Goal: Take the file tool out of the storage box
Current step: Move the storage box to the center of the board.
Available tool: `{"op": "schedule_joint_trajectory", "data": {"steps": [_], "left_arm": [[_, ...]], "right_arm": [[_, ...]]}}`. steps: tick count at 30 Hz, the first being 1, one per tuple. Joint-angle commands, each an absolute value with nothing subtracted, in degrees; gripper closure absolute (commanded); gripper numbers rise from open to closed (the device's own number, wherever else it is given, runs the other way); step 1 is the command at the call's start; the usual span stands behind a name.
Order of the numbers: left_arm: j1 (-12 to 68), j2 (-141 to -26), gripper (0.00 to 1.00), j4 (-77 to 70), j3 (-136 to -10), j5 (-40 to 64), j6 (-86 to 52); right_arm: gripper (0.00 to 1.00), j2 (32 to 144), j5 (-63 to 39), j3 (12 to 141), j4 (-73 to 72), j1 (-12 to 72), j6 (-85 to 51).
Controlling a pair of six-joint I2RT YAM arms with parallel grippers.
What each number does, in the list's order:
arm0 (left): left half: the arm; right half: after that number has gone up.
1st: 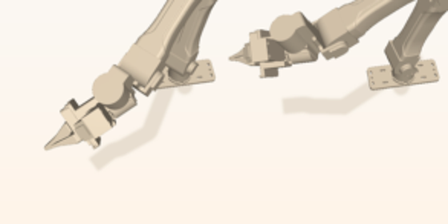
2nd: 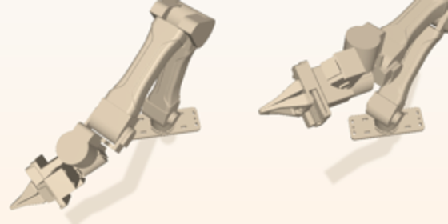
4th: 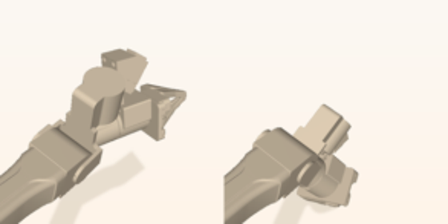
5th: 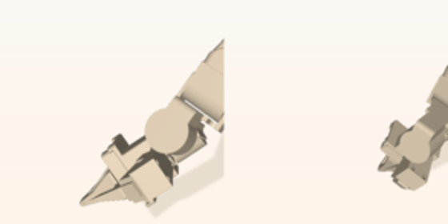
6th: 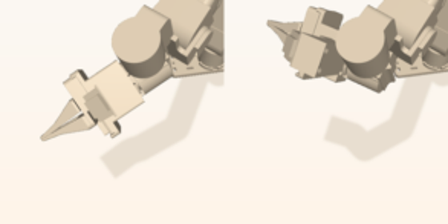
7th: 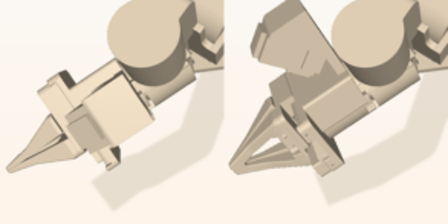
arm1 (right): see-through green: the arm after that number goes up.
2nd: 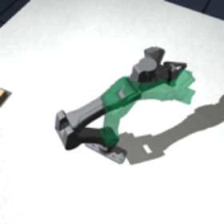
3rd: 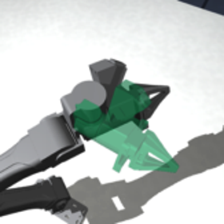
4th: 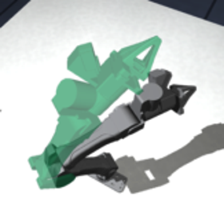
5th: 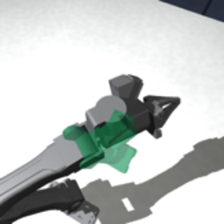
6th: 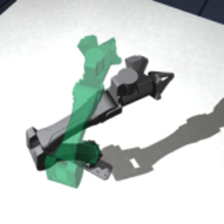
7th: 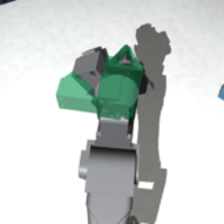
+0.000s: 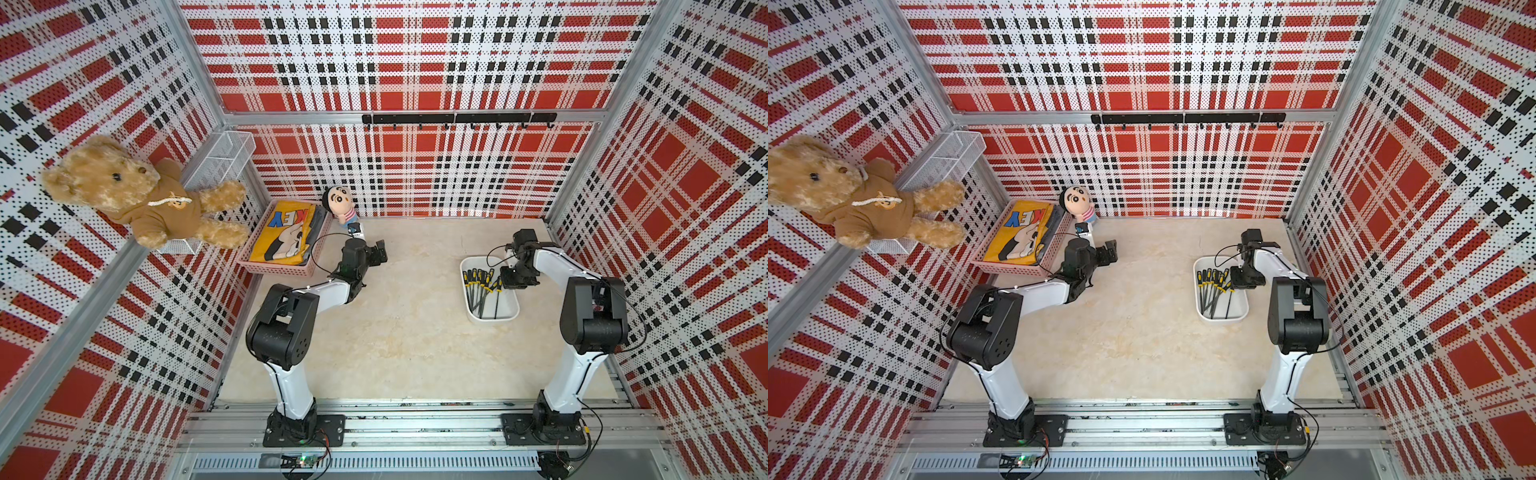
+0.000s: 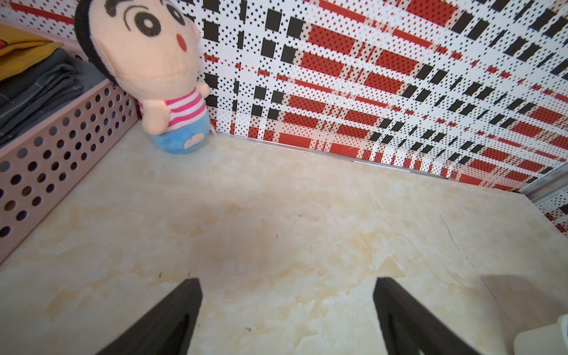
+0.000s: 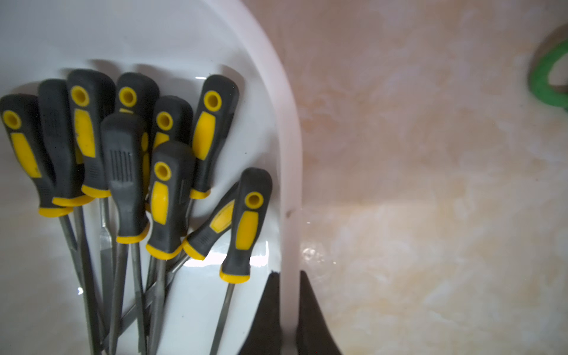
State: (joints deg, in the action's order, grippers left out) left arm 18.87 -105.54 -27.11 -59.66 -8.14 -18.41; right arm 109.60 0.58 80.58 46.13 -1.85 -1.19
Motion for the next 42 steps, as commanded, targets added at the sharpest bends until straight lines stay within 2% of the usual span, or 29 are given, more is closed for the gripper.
{"op": "schedule_joint_trajectory", "data": {"steps": [1, 9, 12, 14, 15, 17, 21, 27, 30, 33, 35, 42], "left_arm": [[19.51, -106.21, 0.06, -25.76, -62.33, -7.04, -17.96], [19.60, -105.91, 0.06, -24.48, -62.89, -8.04, -16.56], [19.60, -105.82, 0.06, -24.46, -62.51, -8.02, -16.96], [19.60, -105.65, 0.06, -24.43, -62.11, -8.13, -17.03], [19.60, -105.56, 0.06, -24.43, -61.93, -8.20, -17.04], [19.62, -105.60, 0.06, -24.48, -61.79, -8.22, -17.05], [19.69, -105.47, 0.06, -24.43, -61.70, -8.20, -17.13], [19.69, -105.29, 0.06, -24.45, -61.71, -8.39, -17.87], [19.68, -105.21, 0.06, -24.44, -61.56, -8.49, -18.23], [19.78, -104.77, 0.06, -24.46, -61.17, -8.84, -18.08], [19.73, -104.46, 0.06, -24.48, -60.87, -9.04, -17.73], [19.69, -104.24, 0.06, -24.43, -60.12, -9.16, -17.31]], "right_arm": [[1.00, 109.69, 2.39, 82.54, 47.11, -4.48, 3.00], [1.00, 110.57, 2.60, 82.61, 44.92, -7.55, 5.97], [0.79, 110.39, 2.77, 83.85, 45.17, -7.55, 6.36], [0.55, 110.00, 2.85, 84.38, 45.07, -7.53, 5.95], [0.47, 109.83, 3.03, 84.60, 44.92, -7.54, 5.74], [0.42, 109.36, 3.37, 85.15, 44.66, -7.53, 5.24], [0.43, 107.02, 6.28, 87.01, 44.43, -5.83, 3.35], [0.47, 105.10, 7.09, 89.76, 43.15, 3.59, -2.82], [0.53, 109.00, 6.12, 91.38, 44.62, 6.24, -7.96], [0.65, 112.36, 5.96, 91.63, 45.16, 6.68, -12.26], [0.70, 112.95, 6.62, 90.83, 44.71, 6.68, -14.40], [0.70, 110.68, 9.26, 87.71, 42.53, 5.77, -19.31]]}}
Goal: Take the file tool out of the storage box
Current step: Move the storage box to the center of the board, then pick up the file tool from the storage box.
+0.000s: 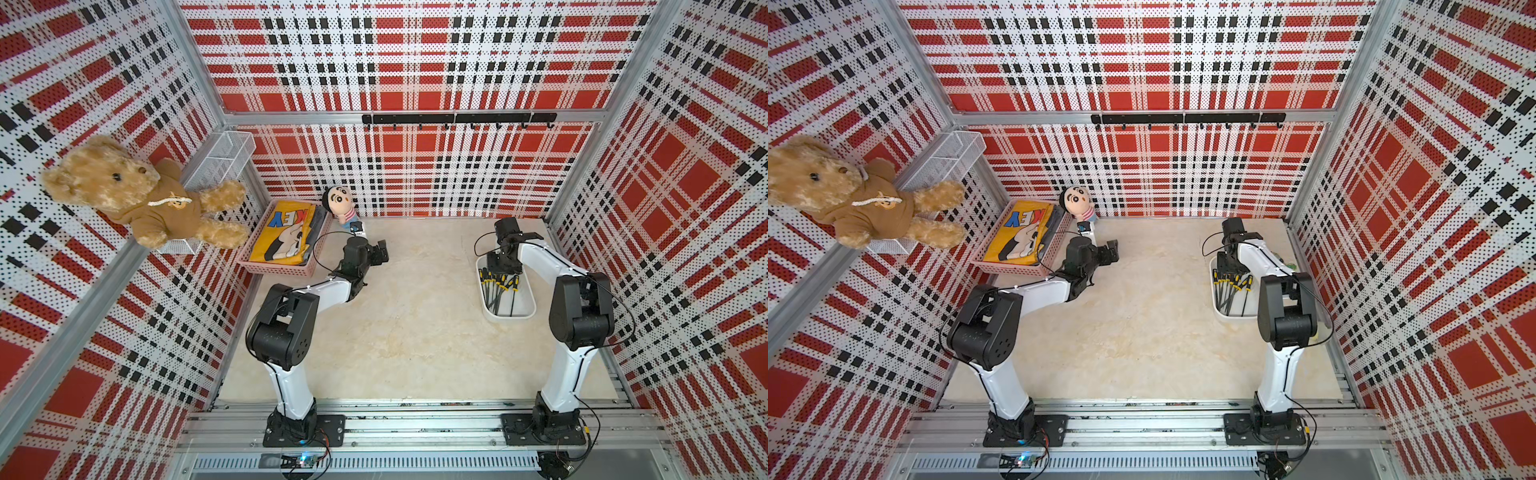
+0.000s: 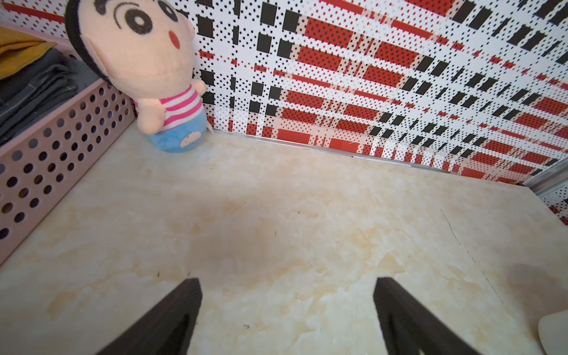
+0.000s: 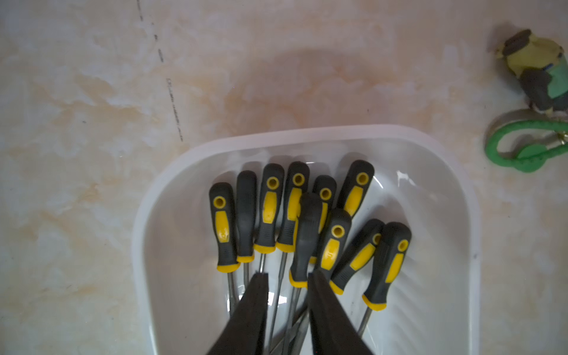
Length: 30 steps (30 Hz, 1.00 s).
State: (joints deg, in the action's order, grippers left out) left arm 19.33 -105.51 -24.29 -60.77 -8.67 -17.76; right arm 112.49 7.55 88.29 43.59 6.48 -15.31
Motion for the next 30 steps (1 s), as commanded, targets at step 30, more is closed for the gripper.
{"op": "schedule_joint_trajectory", "data": {"steps": [30], "left_arm": [[19.81, -105.11, 0.06, -24.44, -60.74, -8.91, -17.55]], "right_arm": [[0.67, 113.08, 4.32, 81.57, 36.91, 1.71, -23.95]]}}
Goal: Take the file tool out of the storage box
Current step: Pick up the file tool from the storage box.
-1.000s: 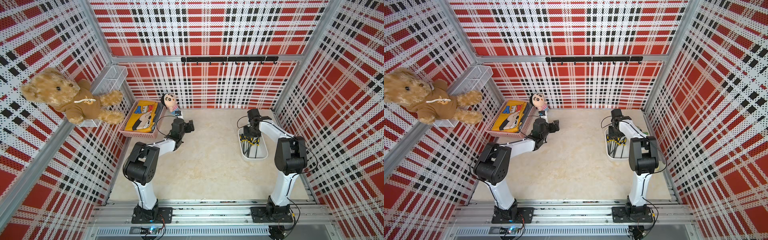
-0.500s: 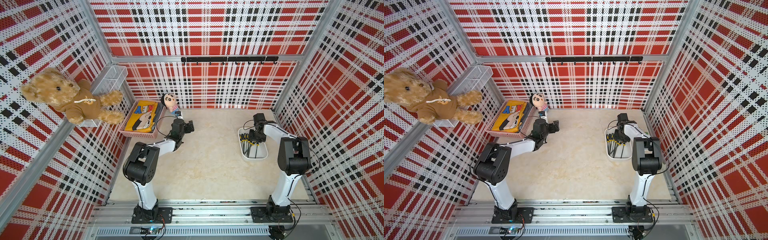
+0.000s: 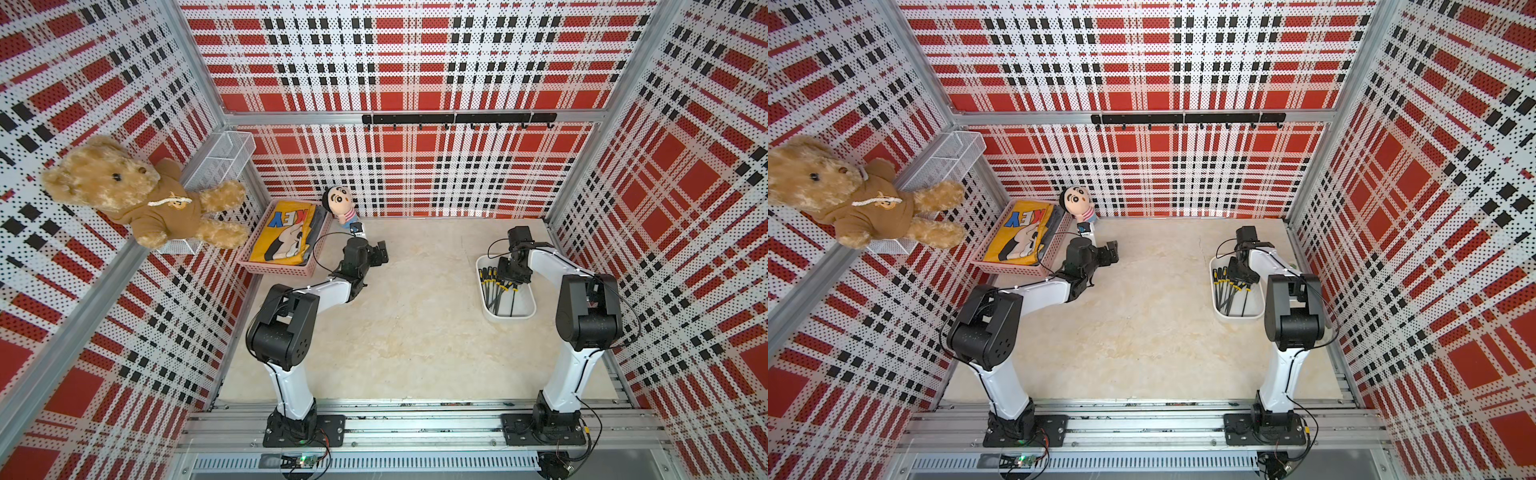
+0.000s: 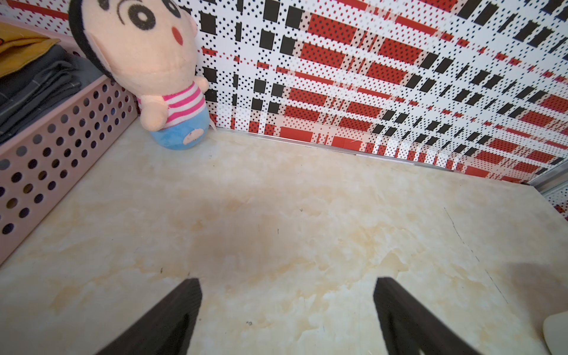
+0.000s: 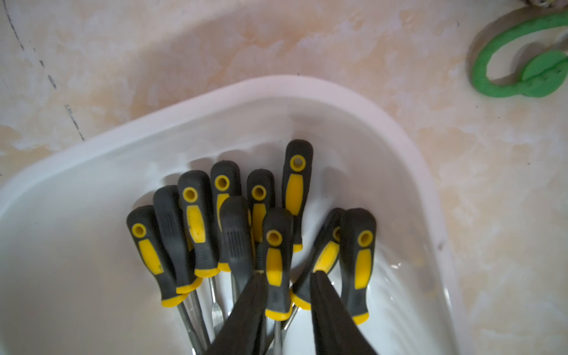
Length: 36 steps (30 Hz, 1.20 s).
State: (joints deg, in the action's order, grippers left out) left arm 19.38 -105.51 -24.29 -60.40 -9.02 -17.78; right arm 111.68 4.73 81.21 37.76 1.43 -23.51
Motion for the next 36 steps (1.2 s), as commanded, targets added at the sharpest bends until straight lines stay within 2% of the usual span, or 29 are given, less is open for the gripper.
{"op": "schedule_joint_trajectory", "data": {"steps": [1, 21, 28, 31, 36], "left_arm": [[19.78, -105.10, 0.06, -24.43, -60.79, -8.95, -17.58], [19.75, -104.46, 0.06, -24.43, -59.70, -9.85, -17.14], [19.73, -104.40, 0.06, -24.43, -59.63, -9.94, -17.03], [19.69, -104.41, 0.06, -24.48, -59.69, -10.02, -17.03], [19.56, -103.77, 0.05, -24.18, -59.99, -10.37, -16.92]], "right_arm": [[0.66, 113.25, 4.38, 81.43, 36.76, 1.67, -23.99], [0.65, 116.32, 5.45, 80.60, 37.62, 2.37, -24.40], [0.88, 114.34, 5.24, 80.50, 36.83, 2.38, -24.94], [0.92, 112.54, 4.66, 82.04, 37.31, 2.46, -24.53], [0.94, 109.04, 5.54, 88.05, 40.45, 4.44, -22.41]]}}
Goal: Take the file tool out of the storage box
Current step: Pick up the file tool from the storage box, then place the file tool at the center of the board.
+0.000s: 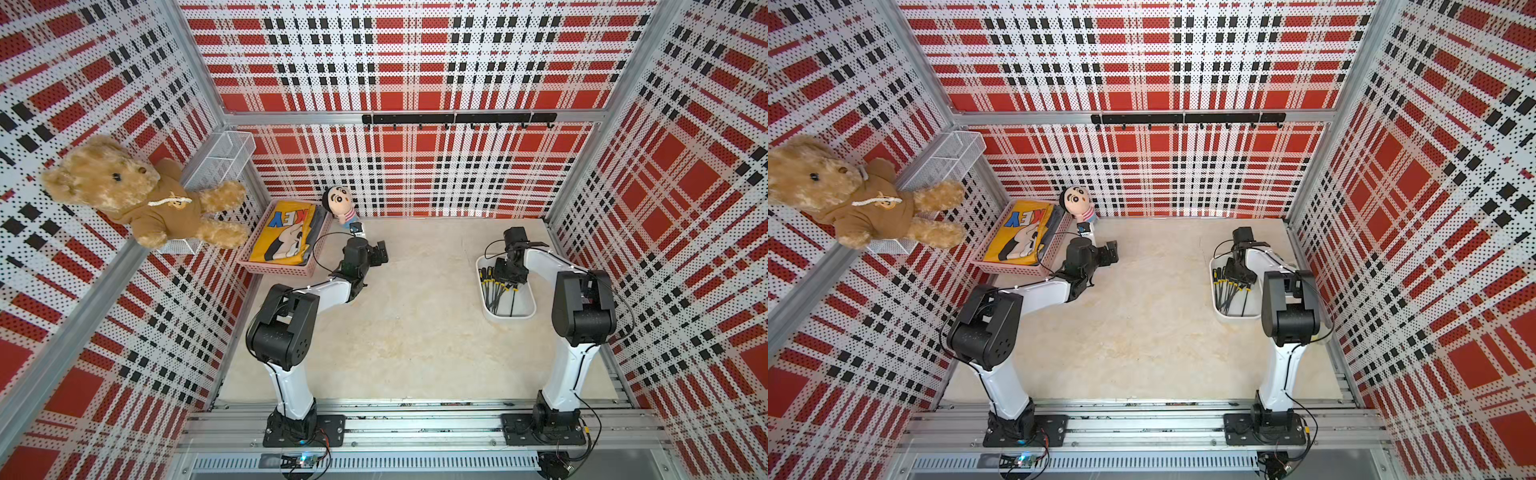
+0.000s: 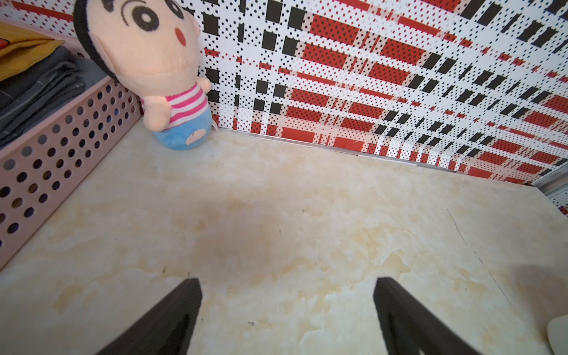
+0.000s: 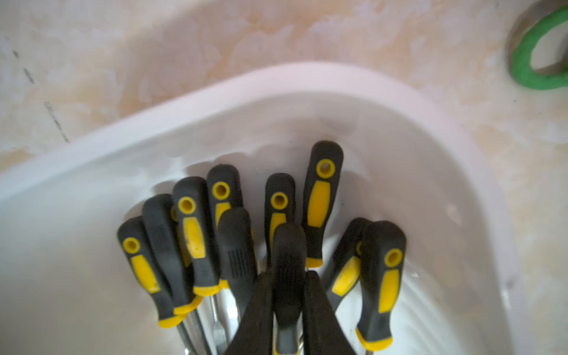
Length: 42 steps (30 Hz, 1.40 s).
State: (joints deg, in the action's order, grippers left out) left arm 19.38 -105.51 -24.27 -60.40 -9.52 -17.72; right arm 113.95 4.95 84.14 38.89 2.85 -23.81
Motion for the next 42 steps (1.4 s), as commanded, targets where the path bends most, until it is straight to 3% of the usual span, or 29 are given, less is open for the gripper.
{"op": "schedule_joint_trajectory", "data": {"steps": [1, 11, 16, 20, 25, 35, 38, 42], "left_arm": [[19.31, -103.56, 0.06, -24.17, -60.09, -10.33, -17.11], [11.64, -101.37, 0.05, -24.61, -58.42, -6.06, -24.44], [10.55, -99.72, 0.05, -24.59, -56.48, -6.99, -23.58], [10.30, -98.80, 0.05, -24.61, -55.03, -7.16, -23.30], [10.20, -98.42, 0.05, -24.61, -54.04, -7.45, -23.04], [10.30, -99.62, 0.05, -24.60, -54.91, -6.43, -23.10], [10.26, -99.93, 0.05, -24.61, -55.11, -6.33, -23.06], [10.33, -100.20, 0.05, -24.60, -55.43, -6.02, -23.15]], "right_arm": [[0.94, 108.30, 5.41, 89.54, 40.89, 5.25, -21.71], [0.93, 111.80, -11.04, 104.46, 40.51, 15.77, -18.77], [0.93, 117.17, -25.32, 102.71, 31.76, 20.42, -22.50], [0.93, 122.42, -29.95, 101.62, 27.86, 23.16, -25.03], [0.93, 124.86, -27.10, 97.89, 24.81, 23.82, -28.39], [0.91, 126.43, -15.03, 97.56, 32.29, 23.23, -25.70], [0.84, 126.91, -12.87, 96.87, 34.47, 22.81, -24.58], [0.66, 126.67, -9.48, 96.07, 36.33, 22.33, -23.13]]}}
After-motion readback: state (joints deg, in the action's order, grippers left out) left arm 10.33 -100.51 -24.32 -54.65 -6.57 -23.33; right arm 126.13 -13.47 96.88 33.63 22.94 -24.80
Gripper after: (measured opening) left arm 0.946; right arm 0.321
